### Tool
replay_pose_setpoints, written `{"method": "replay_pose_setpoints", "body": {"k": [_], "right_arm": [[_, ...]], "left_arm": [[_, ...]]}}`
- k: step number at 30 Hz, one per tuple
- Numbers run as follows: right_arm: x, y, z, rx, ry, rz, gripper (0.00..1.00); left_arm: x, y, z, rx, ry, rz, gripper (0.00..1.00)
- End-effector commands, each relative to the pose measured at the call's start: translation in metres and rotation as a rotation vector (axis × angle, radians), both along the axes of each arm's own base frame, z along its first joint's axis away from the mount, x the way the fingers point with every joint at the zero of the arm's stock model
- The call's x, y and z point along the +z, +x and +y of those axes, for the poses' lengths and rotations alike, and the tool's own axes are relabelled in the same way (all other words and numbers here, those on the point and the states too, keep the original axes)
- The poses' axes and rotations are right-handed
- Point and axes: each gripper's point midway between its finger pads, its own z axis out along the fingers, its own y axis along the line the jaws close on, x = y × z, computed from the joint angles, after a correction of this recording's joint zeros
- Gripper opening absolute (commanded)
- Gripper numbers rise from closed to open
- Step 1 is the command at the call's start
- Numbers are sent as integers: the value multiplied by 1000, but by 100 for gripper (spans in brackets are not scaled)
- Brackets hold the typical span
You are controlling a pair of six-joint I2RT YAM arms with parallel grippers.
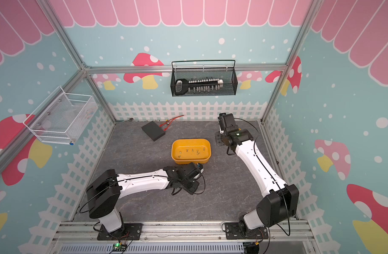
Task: Put the screws on the desktop into the storage box
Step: Pick up the screw from the center of the board, then place the screw in the storage box.
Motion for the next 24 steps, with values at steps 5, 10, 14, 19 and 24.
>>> {"method": "replay_pose_setpoints", "body": {"k": [5, 10, 14, 19, 24], "right_arm": [[6, -4, -2, 2, 14, -23, 31], [2, -8, -2, 9, 19, -12, 31], [0, -10, 0, 15, 29, -6, 31], [-2, -11, 1, 20, 40, 0, 31], [-4, -14, 0, 22, 37, 1, 31]], "left_arm": [[58, 50, 3, 60, -59, -107, 10], [92, 103, 15, 122, -86, -203, 9], [104, 144, 22, 154, -79, -251, 8], [99, 180, 20, 172, -70, -259, 7], [76, 198, 10, 166, -56, -234, 6]]}}
